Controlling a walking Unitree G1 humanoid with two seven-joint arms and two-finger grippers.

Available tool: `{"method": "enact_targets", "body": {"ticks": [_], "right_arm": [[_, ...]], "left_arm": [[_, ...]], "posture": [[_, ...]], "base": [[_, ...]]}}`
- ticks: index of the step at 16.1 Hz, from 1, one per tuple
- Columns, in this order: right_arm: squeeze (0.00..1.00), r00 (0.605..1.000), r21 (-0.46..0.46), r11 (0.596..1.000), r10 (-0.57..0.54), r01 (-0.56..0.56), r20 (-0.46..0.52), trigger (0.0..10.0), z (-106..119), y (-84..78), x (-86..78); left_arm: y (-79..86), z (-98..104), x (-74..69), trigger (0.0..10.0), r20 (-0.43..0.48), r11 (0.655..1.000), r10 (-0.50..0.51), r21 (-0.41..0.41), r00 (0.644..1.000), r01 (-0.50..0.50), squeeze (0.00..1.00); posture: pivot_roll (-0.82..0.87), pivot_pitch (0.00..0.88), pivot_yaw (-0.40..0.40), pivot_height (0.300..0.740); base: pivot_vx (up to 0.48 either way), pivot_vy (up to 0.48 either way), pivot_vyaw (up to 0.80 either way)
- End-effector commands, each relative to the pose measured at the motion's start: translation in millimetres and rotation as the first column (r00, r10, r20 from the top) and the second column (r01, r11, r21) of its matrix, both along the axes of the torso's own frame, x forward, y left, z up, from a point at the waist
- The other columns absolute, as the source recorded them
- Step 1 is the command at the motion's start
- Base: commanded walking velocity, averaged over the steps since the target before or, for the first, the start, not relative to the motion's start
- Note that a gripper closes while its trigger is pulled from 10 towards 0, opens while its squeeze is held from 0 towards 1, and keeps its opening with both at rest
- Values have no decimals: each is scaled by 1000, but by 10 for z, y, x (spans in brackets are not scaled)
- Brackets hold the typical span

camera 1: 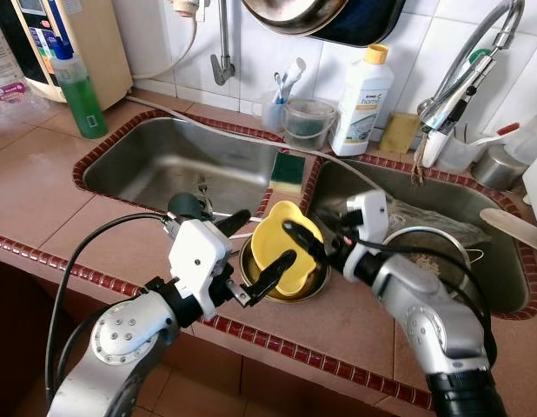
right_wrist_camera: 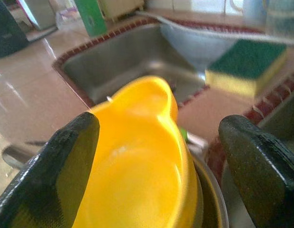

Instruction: Kitchen organization

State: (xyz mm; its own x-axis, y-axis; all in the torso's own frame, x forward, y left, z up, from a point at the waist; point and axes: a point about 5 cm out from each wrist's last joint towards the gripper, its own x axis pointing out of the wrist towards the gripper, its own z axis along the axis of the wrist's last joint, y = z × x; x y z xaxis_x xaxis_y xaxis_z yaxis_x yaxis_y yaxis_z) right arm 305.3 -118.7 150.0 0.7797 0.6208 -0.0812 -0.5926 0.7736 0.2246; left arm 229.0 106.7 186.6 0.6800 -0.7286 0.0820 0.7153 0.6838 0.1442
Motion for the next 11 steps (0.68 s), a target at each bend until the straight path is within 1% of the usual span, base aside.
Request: {"method": "enact_targets", "body": {"ticks": [1,2,3,6,7,8,9,10,11], "right_arm": [[0,1000,-17,1000,-13,13,0,10000,22,-31,-5],[0,999,-27,999,-24,24,-22,10000,-20,-45,3],[0,998,-69,997,-46,43,-42,10000,-104,-63,23],[0,996,-67,997,-48,43,-75,10000,-159,-53,23],[0,995,-66,997,-48,42,-90,9294,-181,-53,18],[0,994,-64,997,-48,42,-94,1882,-188,-55,16],[0,993,-59,997,-47,41,-105,549,-194,-56,16],[0,993,-58,997,-47,41,-108,549,-195,-56,16],[0,992,-47,998,-44,38,-122,0,-193,-52,18]], "left_arm": [[-4,31,-29,10000,3,1000,-29,-2,1000,29,0],[-2,36,-21,10000,6,999,-33,0,999,33,0],[3,47,12,10000,12,1000,-26,-2,1000,26,0],[-18,62,9,10000,16,999,-33,-9,999,33,0],[-28,65,-1,10000,15,999,-39,-12,999,39,0],[-29,66,-3,10000,14,999,-40,-14,999,40,0],[-25,71,1,10000,14,999,-41,-16,999,41,0],[-24,72,1,10000,14,999,-41,-17,999,42,0],[-24,79,1,10000,15,999,-41,-18,999,42,0]], "posture": [[-75,72,-71,740],[-76,68,-70,740],[-77,66,-69,740],[-77,56,-69,740],[-76,55,-69,740],[-75,52,-70,740],[-72,49,-70,740],[-72,49,-70,740],[-71,46,-71,740]], "base": [[0,0,0],[0,0,0],[0,0,0],[0,0,0],[0,0,0],[0,0,0],[0,0,0],[0,0,0],[0,0,0]]}}
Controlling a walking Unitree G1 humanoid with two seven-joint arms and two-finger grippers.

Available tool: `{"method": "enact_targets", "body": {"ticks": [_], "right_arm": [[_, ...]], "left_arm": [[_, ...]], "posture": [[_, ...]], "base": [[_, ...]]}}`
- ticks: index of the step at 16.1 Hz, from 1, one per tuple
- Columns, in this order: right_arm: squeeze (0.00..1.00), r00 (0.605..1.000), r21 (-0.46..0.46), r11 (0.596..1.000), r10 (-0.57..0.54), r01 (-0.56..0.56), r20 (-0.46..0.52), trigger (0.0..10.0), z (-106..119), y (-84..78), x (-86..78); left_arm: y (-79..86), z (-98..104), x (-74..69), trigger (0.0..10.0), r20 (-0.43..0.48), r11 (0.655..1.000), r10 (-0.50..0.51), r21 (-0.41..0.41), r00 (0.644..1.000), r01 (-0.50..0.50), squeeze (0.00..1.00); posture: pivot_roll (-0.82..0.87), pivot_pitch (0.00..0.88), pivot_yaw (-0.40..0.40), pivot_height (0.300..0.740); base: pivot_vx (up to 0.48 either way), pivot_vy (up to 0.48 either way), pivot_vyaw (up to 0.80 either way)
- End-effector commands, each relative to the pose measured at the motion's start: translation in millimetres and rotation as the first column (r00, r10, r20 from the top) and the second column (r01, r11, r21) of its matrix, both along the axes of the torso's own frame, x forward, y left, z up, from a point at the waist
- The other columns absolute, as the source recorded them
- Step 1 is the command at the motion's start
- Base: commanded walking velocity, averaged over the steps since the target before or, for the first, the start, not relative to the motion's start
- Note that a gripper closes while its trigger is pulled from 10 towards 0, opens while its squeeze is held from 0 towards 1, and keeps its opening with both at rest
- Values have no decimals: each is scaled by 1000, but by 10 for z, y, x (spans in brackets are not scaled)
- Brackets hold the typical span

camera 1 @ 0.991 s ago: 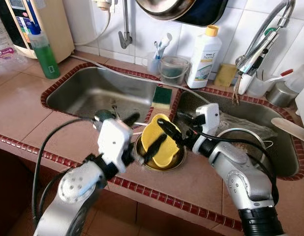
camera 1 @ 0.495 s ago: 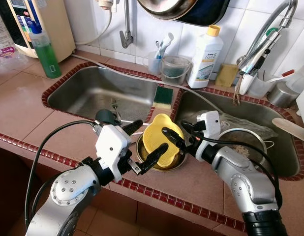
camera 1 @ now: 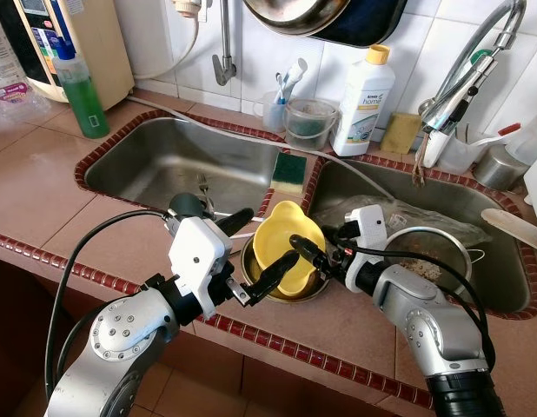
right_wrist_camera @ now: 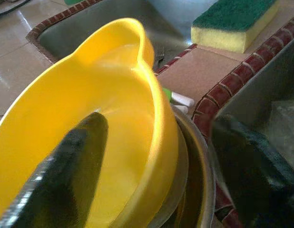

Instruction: Kitchen organization

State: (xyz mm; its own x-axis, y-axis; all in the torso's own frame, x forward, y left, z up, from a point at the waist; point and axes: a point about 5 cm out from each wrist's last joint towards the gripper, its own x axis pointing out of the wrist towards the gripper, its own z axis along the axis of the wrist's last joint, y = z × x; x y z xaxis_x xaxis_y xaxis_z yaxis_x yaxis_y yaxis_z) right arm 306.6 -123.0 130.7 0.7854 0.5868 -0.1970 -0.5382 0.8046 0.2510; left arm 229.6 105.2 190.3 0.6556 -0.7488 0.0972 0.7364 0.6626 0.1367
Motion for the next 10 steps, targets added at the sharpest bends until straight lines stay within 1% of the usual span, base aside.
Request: {"method": "enact_targets", "body": {"ticks": [1,3,4,7,8,10], "right_arm": [[0,1000,7,1000,-4,4,-14,0,5,-4,11],[0,1000,28,1000,-2,3,-28,0,26,3,18],[0,999,57,998,6,-3,-51,0,42,10,11],[0,998,76,997,8,-3,-65,0,54,12,7],[0,997,108,994,8,1,-78,0,77,8,7],[0,991,215,975,-19,48,-135,0,118,-12,20]], "left_arm": [[-11,47,-4,10000,11,1000,-10,-4,1000,10,0],[-12,51,-7,10000,14,1000,-11,-5,1000,11,0],[-12,56,-8,10000,15,1000,-10,-6,1000,10,0],[-9,58,-9,10000,15,1000,-10,-7,1000,10,0],[-5,63,-9,10000,15,1000,-8,-7,1000,8,0],[5,70,-14,10000,13,1000,-2,-13,1000,3,0]], "posture": [[-69,43,-71,740],[-67,39,-70,740],[-66,40,-70,740],[-64,44,-68,740],[-64,46,-68,740],[-62,50,-69,740]], "base": [[0,0,0],[0,0,0],[0,0,0],[0,0,0],[0,0,0],[0,0,0]]}}
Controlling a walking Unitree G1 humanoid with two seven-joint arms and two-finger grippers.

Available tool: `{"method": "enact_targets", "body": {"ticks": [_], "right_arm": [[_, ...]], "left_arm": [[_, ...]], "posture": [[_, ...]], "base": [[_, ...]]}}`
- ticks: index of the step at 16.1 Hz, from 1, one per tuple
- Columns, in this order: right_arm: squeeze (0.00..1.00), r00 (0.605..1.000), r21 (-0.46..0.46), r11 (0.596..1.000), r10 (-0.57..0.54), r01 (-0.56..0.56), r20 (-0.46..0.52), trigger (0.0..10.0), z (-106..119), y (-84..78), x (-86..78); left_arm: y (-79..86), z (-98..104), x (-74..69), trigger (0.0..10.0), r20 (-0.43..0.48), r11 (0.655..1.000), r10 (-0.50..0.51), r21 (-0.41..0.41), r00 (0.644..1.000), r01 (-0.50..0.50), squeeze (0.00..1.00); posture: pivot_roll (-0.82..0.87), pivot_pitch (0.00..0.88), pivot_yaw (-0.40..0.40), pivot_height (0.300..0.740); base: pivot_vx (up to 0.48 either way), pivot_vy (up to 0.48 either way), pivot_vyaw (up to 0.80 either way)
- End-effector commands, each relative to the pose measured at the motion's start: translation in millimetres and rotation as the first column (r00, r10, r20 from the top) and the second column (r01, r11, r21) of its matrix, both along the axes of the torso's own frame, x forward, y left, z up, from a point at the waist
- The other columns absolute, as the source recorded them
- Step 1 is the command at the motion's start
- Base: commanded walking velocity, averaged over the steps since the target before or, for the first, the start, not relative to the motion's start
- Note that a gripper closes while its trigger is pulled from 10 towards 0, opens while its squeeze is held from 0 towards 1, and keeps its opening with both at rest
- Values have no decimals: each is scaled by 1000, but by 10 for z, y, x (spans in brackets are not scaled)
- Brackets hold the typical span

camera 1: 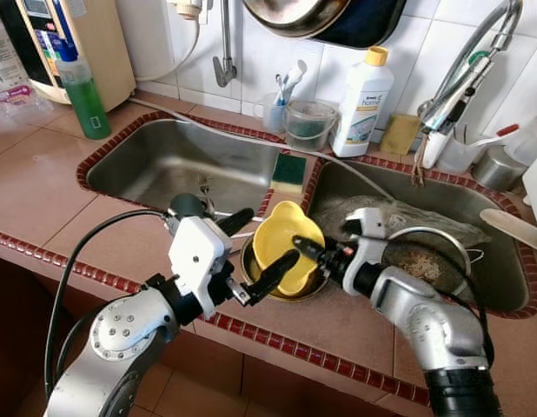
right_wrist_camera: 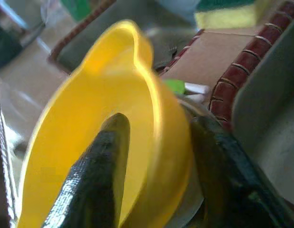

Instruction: Kitchen organization

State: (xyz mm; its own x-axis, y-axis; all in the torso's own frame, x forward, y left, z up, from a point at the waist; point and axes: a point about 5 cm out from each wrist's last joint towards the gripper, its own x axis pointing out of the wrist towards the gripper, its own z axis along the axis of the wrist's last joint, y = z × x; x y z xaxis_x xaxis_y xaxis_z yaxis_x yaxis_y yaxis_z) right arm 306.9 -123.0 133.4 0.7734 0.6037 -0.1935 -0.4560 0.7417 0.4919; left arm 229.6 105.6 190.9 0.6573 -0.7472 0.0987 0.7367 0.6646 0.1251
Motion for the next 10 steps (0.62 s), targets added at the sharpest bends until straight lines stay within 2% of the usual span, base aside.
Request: {"method": "enact_targets", "body": {"ticks": [1,10], "right_arm": [[0,1000,21,1000,-13,13,11,0,97,-17,18],[0,999,9,999,-39,39,-34,0,82,-79,13]], "left_arm": [[5,67,-17,10000,20,1000,-2,-6,1000,2,0],[17,95,-1,10000,19,1000,12,-19,1000,-12,0]], "posture": [[-61,53,-69,740],[-63,69,-68,740]], "base": [[0,0,0],[0,0,0]]}}
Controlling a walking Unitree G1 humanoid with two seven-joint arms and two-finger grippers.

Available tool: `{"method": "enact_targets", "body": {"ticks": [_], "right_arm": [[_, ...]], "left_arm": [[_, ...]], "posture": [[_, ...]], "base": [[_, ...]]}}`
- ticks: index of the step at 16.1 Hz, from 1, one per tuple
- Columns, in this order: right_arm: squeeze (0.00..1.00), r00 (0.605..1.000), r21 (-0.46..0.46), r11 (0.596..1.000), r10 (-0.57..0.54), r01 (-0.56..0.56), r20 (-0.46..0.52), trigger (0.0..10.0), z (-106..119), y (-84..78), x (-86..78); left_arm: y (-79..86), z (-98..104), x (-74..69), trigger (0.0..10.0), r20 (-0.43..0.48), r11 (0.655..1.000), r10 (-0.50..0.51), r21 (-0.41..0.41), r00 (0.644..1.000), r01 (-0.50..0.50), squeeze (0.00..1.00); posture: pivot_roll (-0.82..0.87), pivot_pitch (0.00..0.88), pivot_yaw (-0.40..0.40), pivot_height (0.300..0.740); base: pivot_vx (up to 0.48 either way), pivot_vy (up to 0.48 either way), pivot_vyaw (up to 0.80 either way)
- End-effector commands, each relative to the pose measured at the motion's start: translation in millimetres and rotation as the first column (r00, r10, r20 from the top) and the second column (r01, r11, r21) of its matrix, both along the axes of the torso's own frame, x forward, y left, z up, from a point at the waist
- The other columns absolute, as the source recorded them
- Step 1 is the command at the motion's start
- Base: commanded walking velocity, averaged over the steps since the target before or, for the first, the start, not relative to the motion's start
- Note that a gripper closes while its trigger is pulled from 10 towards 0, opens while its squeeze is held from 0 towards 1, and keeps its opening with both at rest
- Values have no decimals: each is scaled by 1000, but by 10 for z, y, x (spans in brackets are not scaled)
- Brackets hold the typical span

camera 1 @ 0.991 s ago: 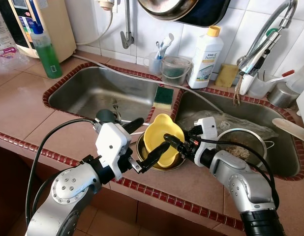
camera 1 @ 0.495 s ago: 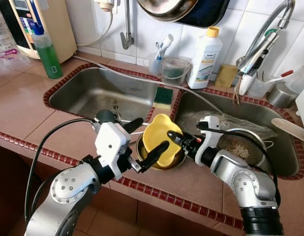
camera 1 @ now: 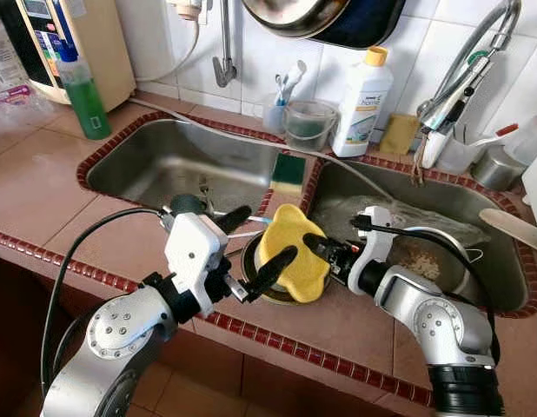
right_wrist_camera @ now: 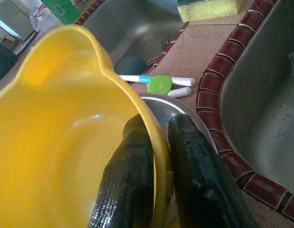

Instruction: Kitchen organization

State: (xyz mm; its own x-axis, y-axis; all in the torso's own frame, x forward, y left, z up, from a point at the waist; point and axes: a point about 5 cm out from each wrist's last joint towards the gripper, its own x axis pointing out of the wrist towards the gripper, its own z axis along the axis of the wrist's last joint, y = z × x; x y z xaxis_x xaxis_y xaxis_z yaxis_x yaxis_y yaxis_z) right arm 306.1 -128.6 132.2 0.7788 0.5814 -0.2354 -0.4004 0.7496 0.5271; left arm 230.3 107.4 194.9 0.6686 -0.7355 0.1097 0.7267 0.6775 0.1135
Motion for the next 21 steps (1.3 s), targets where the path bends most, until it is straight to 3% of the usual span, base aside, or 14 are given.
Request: {"method": "enact_targets", "body": {"ticks": [1,9,11,13,14,15,17,19,21], "right_arm": [[0,999,-5,1000,-5,6,31,0,101,-24,23],[0,996,48,999,-17,13,82,0,231,-33,77],[0,985,110,994,-40,21,170,314,392,-36,125],[0,977,155,988,-44,12,209,2392,487,-30,141],[0,949,166,986,-61,9,309,7098,620,-42,159],[0,938,181,983,-54,-9,343,10000,681,-38,154],[0,891,211,977,-115,23,438,10000,859,-76,187],[0,822,122,988,-143,90,551,10000,963,-113,201],[0,767,64,984,-170,167,619,10000,993,-129,214]], "left_arm": [[0,58,-3,10000,20,1000,-1,-4,1000,2,0],[-2,69,2,10000,17,1000,4,-14,1000,-4,0],[-4,72,12,10000,19,1000,7,-16,1000,-7,0],[-2,77,24,10000,21,1000,12,-19,1000,-12,0],[8,90,50,10000,34,999,30,-25,999,-29,0],[33,97,94,10000,52,997,71,-18,996,-70,0],[151,73,252,10000,73,978,206,28,976,-209,0],[310,64,408,10000,63,936,351,0,934,-352,0],[358,122,486,10000,75,916,400,-45,913,-398,0]], "posture": [[-62,69,-68,740],[-60,71,-67,740],[-60,67,-67,740],[-61,67,-68,740],[-62,65,-68,740],[-63,62,-68,740],[-65,58,-65,740],[-67,45,-59,740],[-71,26,-48,740]], "base": [[0,0,0],[0,0,0],[0,0,0],[0,0,0],[0,0,0],[0,0,0],[0,0,0],[0,0,0],[0,0,0]]}}
